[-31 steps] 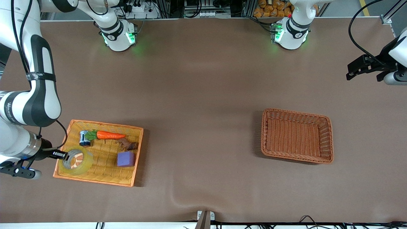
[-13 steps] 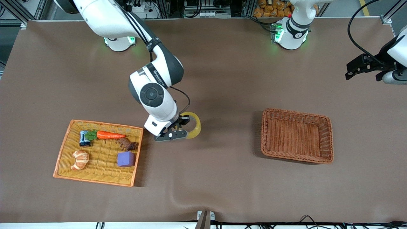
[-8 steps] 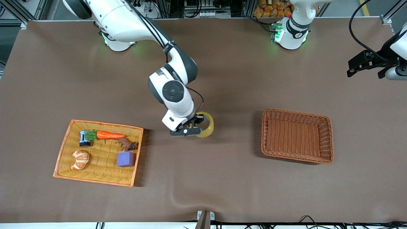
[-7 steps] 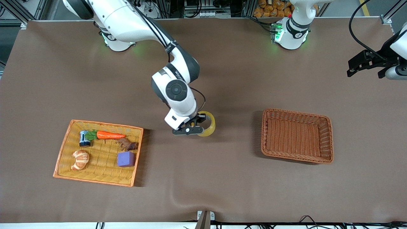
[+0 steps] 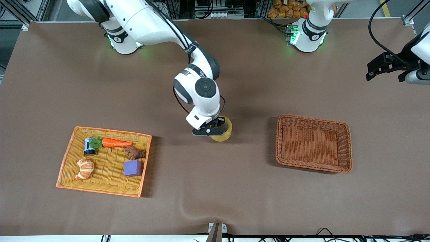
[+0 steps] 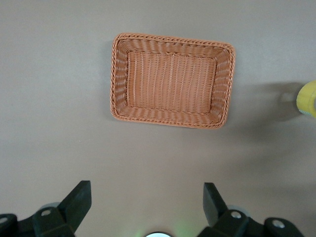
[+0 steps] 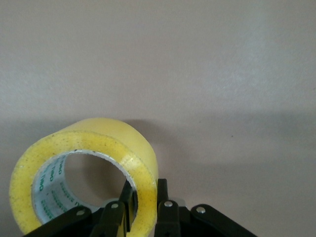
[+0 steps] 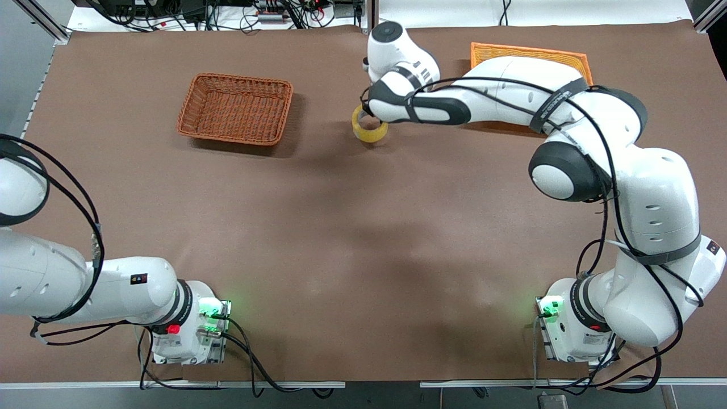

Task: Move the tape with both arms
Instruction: 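Carry the tape roll with the right gripper toward the basket, then lower the left gripper to the tape roll held by the right gripper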

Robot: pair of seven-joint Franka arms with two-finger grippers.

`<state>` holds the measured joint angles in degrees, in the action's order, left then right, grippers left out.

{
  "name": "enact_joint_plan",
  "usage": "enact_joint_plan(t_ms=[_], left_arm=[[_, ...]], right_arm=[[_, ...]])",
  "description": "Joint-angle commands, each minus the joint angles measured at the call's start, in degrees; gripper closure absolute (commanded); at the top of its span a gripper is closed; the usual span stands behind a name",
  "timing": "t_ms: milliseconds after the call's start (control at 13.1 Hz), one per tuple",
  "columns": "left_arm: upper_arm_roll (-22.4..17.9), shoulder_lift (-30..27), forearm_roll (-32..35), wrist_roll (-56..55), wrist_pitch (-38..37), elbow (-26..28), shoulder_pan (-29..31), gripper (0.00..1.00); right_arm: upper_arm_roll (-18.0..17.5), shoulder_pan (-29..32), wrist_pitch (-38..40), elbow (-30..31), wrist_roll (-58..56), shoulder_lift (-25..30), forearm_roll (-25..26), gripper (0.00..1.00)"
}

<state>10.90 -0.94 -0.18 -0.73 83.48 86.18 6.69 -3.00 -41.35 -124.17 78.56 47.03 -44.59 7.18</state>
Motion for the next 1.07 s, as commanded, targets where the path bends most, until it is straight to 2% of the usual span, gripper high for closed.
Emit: enact_joint_plan(t_ms=[0, 230, 383, 536, 689, 765, 842, 918, 995], left_arm=[[0.3, -0.1, -0.3, 0.1, 0.5, 1.4, 0.0, 0.00], [1.4, 0.7, -1.1, -1.7, 5.2, 4.6, -0.7, 0.00], [3.9, 4.7, -4.7, -5.4, 7.8, 4.9, -1.0, 0.00], [7.3, 9.5, -4.5, -16.3, 14.4, 5.0, -3.7, 0.00], [7.6, 15.1, -1.9, -26.6, 19.9, 4.6, -9.4, 0.00], [7.6, 17.7, -0.3, -30.0, 22.9, 4.6, -11.9, 0.00], [7.6, 20.0, 0.7, -33.1, 25.2, 4.6, -14.0, 0.00], [7.6, 21.7, 1.1, -35.1, 27.7, 4.5, -15.4, 0.00], [7.6, 22.9, 1.1, -36.1, 29.7, 4.5, -15.7, 0.00]], right_arm=[[0.6, -2.2, -0.3, -2.3, 3.1, -2.1, 2.8, 1.00], [0.7, -2.5, -1.0, -3.8, 6.8, -3.4, 2.7, 1.00], [0.7, -3.0, -4.1, -3.8, 11.2, -4.4, 2.7, 1.00], [0.7, -3.6, -5.8, -3.8, 14.1, -5.2, 2.7, 1.00], [0.7, -3.8, -5.9, -3.8, 14.3, -5.5, 2.7, 1.00], [0.7, -3.7, -5.9, -3.8, 14.3, -5.5, 2.7, 0.76], [0.7, -3.7, -5.9, -3.8, 14.3, -5.5, 2.7, 0.45], [0.8, -3.6, -5.7, -3.9, 14.2, -5.3, 2.6, 0.18], [0.8, -3.3, -5.6, -3.9, 14.1, -4.9, 2.6, 0.00]])
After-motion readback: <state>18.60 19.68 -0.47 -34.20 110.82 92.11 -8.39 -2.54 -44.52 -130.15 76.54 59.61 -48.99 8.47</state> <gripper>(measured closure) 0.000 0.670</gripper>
